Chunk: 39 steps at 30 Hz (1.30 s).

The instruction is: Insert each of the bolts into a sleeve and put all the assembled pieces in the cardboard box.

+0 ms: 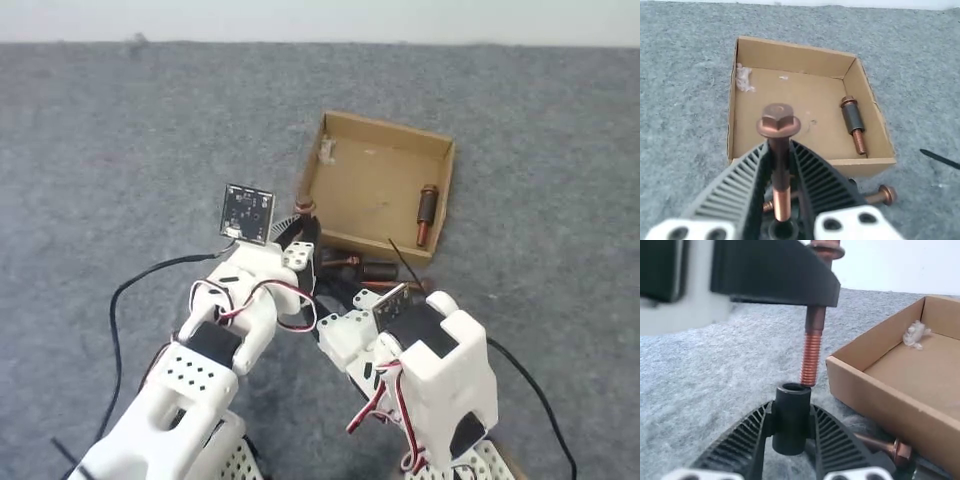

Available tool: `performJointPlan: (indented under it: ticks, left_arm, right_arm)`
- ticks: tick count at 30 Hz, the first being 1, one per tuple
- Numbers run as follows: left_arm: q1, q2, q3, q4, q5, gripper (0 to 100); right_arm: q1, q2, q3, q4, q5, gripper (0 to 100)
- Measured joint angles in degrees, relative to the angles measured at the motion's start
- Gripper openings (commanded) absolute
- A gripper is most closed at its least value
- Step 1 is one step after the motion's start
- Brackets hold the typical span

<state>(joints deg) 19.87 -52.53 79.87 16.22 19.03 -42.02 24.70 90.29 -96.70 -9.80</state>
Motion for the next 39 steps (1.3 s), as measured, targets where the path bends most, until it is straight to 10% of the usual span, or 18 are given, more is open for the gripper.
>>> performJointPlan:
  ticks: [39]
  left_arm:
    - [-3.7,0.8,-0.4,0.8,0.9,1]
  right_arm:
    - [2.7,-0.1,0.0,-0.1,0.0,0.6]
